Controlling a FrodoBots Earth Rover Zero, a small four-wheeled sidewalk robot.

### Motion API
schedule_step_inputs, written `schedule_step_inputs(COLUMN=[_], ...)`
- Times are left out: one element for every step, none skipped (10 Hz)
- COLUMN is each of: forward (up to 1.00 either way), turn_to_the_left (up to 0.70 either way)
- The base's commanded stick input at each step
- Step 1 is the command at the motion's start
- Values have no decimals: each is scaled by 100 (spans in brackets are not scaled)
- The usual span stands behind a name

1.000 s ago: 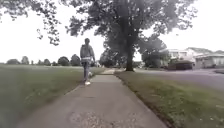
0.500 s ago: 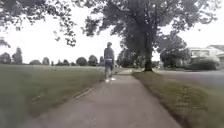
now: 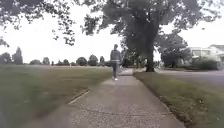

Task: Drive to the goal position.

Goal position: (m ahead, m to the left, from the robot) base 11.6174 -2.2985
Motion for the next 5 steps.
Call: schedule_step_inputs(forward=[70,70,70,70,70], turn_to_the_left=[0,0,0,0,0])
